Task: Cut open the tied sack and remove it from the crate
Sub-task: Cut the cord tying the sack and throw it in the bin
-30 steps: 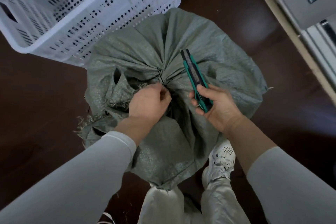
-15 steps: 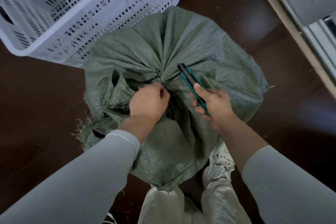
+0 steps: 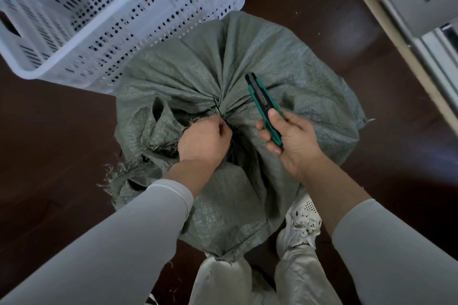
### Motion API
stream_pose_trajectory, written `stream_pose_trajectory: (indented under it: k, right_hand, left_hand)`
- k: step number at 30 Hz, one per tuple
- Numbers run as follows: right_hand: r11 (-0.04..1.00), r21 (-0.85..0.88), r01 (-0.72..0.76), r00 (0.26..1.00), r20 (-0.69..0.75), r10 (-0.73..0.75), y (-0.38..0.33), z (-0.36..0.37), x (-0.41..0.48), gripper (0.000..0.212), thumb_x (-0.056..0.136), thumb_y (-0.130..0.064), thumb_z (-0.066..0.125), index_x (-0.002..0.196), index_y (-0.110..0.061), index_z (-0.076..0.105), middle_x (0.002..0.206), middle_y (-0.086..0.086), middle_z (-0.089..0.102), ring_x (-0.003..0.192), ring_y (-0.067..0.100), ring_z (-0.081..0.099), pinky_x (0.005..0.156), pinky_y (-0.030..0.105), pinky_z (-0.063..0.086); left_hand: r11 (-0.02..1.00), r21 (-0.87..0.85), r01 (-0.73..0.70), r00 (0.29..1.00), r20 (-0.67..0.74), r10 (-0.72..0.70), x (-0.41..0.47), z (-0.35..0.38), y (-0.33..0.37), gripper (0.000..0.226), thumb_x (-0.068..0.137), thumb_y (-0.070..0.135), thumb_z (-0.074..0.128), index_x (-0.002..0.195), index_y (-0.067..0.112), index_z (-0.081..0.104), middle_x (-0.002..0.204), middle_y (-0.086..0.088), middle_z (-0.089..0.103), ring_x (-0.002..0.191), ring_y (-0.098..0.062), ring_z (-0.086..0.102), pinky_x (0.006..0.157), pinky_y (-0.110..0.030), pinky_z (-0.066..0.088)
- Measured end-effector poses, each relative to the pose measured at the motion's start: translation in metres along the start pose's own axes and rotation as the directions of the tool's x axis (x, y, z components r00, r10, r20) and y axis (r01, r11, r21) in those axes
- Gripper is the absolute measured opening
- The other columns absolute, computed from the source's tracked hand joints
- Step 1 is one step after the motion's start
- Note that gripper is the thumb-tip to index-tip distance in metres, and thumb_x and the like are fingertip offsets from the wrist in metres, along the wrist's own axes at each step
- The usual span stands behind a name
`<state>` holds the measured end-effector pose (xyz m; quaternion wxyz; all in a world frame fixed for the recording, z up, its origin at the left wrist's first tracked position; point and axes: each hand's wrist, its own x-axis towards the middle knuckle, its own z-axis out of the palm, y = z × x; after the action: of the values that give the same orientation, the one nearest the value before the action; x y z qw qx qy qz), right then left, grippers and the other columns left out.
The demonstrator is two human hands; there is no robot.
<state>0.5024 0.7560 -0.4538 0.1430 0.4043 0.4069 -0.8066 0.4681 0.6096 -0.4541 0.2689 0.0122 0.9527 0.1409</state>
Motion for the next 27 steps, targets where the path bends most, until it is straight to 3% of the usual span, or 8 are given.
stream_pose_trajectory:
  k: [7,13,18,22,24,27]
  right_hand:
    - [0.998,-0.011,-0.060,0.998,0.025,0.060,0.0014,-0.0025,-0.0021,0.015,0.097,-0.013,0.045,0.095,-0.005,0.058,0.060,0.007,0.056,0.037,0.008,0.043,0.030,0.013,0.022]
    - [0.976,0.122,-0.180,0.974,0.162,0.160,-0.0033,-0.0054,-0.0051,0.023,0.095,-0.003,0.036,0.101,-0.002,0.058,0.078,0.014,0.071,0.061,0.020,0.066,0.048,0.025,0.050]
    - [0.994,0.049,-0.101,0.995,0.024,0.100,0.0006,-0.0024,-0.0041,0.016,0.097,-0.008,0.043,0.097,-0.003,0.058,0.068,0.011,0.058,0.044,0.011,0.047,0.031,0.015,0.026]
    - [0.998,0.007,-0.061,0.997,-0.045,0.062,0.0040,-0.0026,-0.0039,0.016,0.097,-0.009,0.044,0.093,-0.004,0.058,0.064,0.010,0.053,0.037,0.008,0.042,0.028,0.013,0.021]
    - [0.997,0.028,-0.076,0.997,-0.001,0.076,0.0049,-0.0026,-0.0053,0.016,0.097,-0.010,0.045,0.095,-0.003,0.058,0.065,0.011,0.055,0.040,0.010,0.045,0.031,0.014,0.025]
    - [0.990,0.079,-0.113,0.990,0.089,0.106,0.0050,-0.0040,-0.0079,0.017,0.096,-0.008,0.045,0.099,-0.002,0.060,0.071,0.010,0.070,0.053,0.014,0.064,0.041,0.019,0.046]
  left_hand:
    - [1.000,-0.021,0.015,1.000,-0.027,-0.016,-0.0016,-0.0002,0.0014,0.027,0.093,0.029,0.046,0.108,0.013,0.062,0.105,-0.013,0.067,0.098,-0.035,0.062,0.077,-0.038,0.050]
    - [0.999,-0.035,0.011,1.000,-0.022,-0.012,-0.0029,0.0006,0.0020,0.027,0.093,0.028,0.047,0.108,0.011,0.063,0.108,-0.014,0.065,0.101,-0.033,0.060,0.077,-0.038,0.048]
    - [0.999,-0.039,0.008,1.000,-0.018,-0.008,-0.0041,0.0018,0.0020,0.028,0.094,0.027,0.046,0.109,0.010,0.063,0.109,-0.015,0.064,0.101,-0.034,0.060,0.078,-0.039,0.049]
    - [0.999,-0.033,0.016,1.000,-0.014,-0.016,-0.0041,0.0019,0.0029,0.028,0.094,0.027,0.046,0.110,0.011,0.062,0.110,-0.013,0.064,0.102,-0.034,0.060,0.079,-0.039,0.049]
    - [0.999,-0.033,0.024,1.000,-0.016,-0.025,-0.0037,0.0013,0.0035,0.028,0.094,0.028,0.046,0.111,0.012,0.062,0.110,-0.013,0.065,0.102,-0.033,0.060,0.079,-0.038,0.049]
    - [0.998,-0.038,0.039,0.999,-0.018,-0.040,-0.0024,0.0012,0.0041,0.027,0.094,0.028,0.046,0.110,0.013,0.062,0.110,-0.012,0.065,0.102,-0.033,0.060,0.079,-0.038,0.049]
